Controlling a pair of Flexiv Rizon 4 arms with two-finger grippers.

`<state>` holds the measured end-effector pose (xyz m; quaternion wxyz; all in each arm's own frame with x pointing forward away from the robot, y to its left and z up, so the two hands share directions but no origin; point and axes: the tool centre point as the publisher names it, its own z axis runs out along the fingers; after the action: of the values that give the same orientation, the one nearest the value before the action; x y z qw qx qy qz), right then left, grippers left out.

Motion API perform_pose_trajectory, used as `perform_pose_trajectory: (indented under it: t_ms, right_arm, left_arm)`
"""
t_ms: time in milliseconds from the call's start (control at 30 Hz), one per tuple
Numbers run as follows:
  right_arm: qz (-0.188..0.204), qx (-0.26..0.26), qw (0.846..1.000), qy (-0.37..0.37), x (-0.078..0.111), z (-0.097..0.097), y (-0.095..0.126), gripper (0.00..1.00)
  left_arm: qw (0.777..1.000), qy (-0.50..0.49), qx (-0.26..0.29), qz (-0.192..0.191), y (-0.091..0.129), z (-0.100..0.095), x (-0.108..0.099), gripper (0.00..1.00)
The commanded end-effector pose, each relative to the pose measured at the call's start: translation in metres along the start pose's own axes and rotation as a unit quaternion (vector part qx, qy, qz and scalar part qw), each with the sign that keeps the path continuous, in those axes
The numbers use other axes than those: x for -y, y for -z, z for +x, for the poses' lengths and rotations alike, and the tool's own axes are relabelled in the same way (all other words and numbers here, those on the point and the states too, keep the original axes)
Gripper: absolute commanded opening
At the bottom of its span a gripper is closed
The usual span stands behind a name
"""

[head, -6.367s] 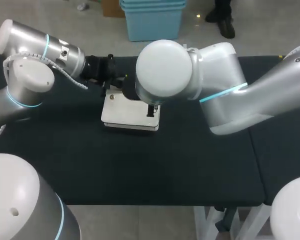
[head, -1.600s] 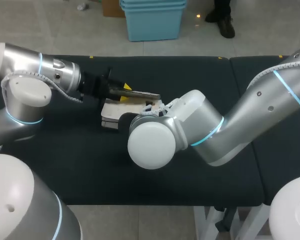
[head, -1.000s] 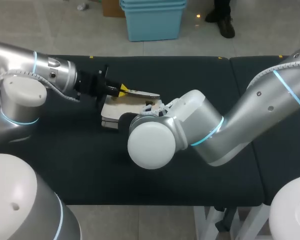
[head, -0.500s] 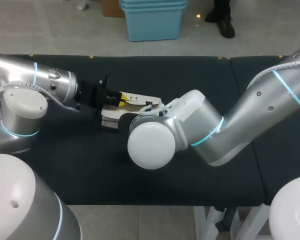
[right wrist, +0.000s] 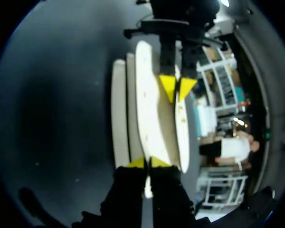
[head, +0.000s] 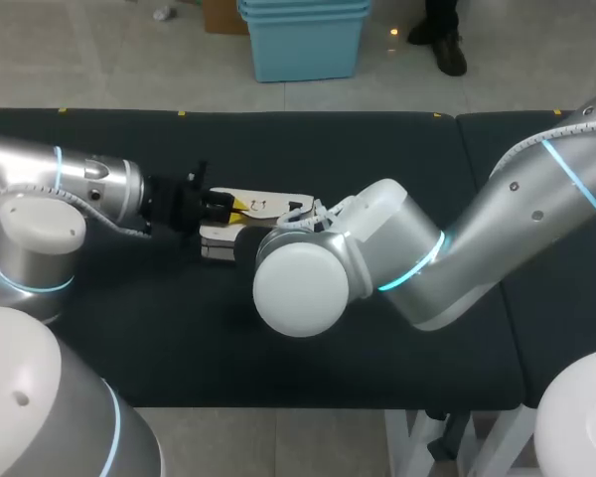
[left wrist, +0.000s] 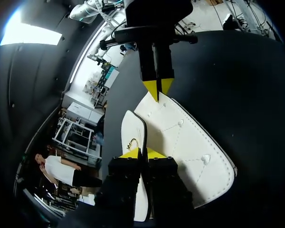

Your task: Pick up the bag, open it, inspect its contents, close it, and place it on the opposite side

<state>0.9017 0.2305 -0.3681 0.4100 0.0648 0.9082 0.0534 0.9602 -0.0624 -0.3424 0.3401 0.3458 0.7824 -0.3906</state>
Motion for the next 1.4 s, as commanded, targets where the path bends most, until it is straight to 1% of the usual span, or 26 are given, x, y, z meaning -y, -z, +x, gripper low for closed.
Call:
perform_pose_trajectory:
  t_ms: [33,100,133,167,200,233,267,333,400,433,500,533,800,967,1033,1133,1300,1400]
  right_arm:
    - [0.002,0.003,1.0,-0.001,-0.001,0.001,-0.002,0.0]
    - [0.002,0.003,1.0,-0.001,-0.001,0.001,-0.002,0.0]
    - [0.002,0.003,1.0,-0.001,-0.001,0.001,-0.002,0.0]
    - [0.002,0.003,1.0,-0.001,-0.001,0.001,-0.002,0.0]
    - [0.002,0.003,1.0,-0.001,-0.001,0.001,-0.002,0.0]
    - [0.002,0.003,1.0,-0.001,-0.001,0.001,-0.002,0.0]
    - [0.002,0.003,1.0,-0.001,-0.001,0.001,-0.002,0.0]
    - [0.002,0.003,1.0,-0.001,-0.001,0.001,-0.002,0.0]
    - [0.002,0.003,1.0,-0.001,-0.001,0.001,-0.002,0.0]
    - [0.002,0.003,1.0,-0.001,-0.001,0.001,-0.002,0.0]
    - [0.002,0.003,1.0,-0.001,-0.001,0.001,-0.002,0.0]
    - [0.002,0.003,1.0,-0.001,-0.001,0.001,-0.002,0.0]
    - [0.002,0.003,1.0,-0.001,-0.001,0.001,-0.002,0.0]
    - [0.002,0.003,1.0,-0.001,-0.001,0.001,-0.002,0.0]
    - [0.002,0.003,1.0,-0.001,-0.001,0.001,-0.002,0.0]
    - [0.002,0.003,1.0,-0.001,-0.001,0.001,-0.002,0.0]
    - [0.002,0.003,1.0,-0.001,-0.001,0.001,-0.002,0.0]
    - [0.002,0.003,1.0,-0.001,-0.001,0.001,-0.002,0.0]
  left_arm:
    - [1.0,-0.004,0.011,0.002,-0.002,0.005,0.005,0.0]
    - [1.0,-0.005,0.01,0.002,-0.006,0.003,0.007,0.0]
    - [1.0,-0.005,0.01,0.0,-0.008,0.003,0.007,0.05]
    - [1.0,-0.006,0.01,-0.002,-0.008,0.001,0.007,0.29]
    - [1.0,-0.006,0.012,-0.005,-0.008,0.0,0.007,0.43]
    - [1.0,-0.005,0.013,-0.006,-0.007,-0.002,0.006,0.47]
    - [1.0,-0.005,0.015,-0.007,-0.006,-0.003,0.006,0.47]
    - [1.0,-0.007,0.018,-0.008,-0.003,-0.006,0.006,0.45]
    - [1.0,-0.009,0.02,-0.01,-0.001,-0.009,0.006,0.39]
    - [1.0,-0.01,0.021,-0.01,0.0,-0.01,0.007,0.29]
    - [1.0,-0.011,0.022,-0.01,0.001,-0.011,0.007,0.06]
    - [1.0,-0.012,0.022,-0.01,0.001,-0.011,0.007,0.0]
    - [1.0,-0.012,0.026,-0.008,0.005,-0.006,0.011,0.0]
    - [1.0,-0.012,0.015,-0.01,0.002,0.002,0.01,0.0]
    - [1.0,-0.006,0.012,-0.016,0.001,0.005,0.008,0.0]
    - [1.0,0.004,0.012,-0.014,0.001,0.006,0.004,0.0]
    - [1.0,-0.004,0.003,-0.006,-0.004,0.004,0.008,0.0]
    - [1.0,-0.002,0.002,-0.005,-0.002,0.003,0.004,0.0]
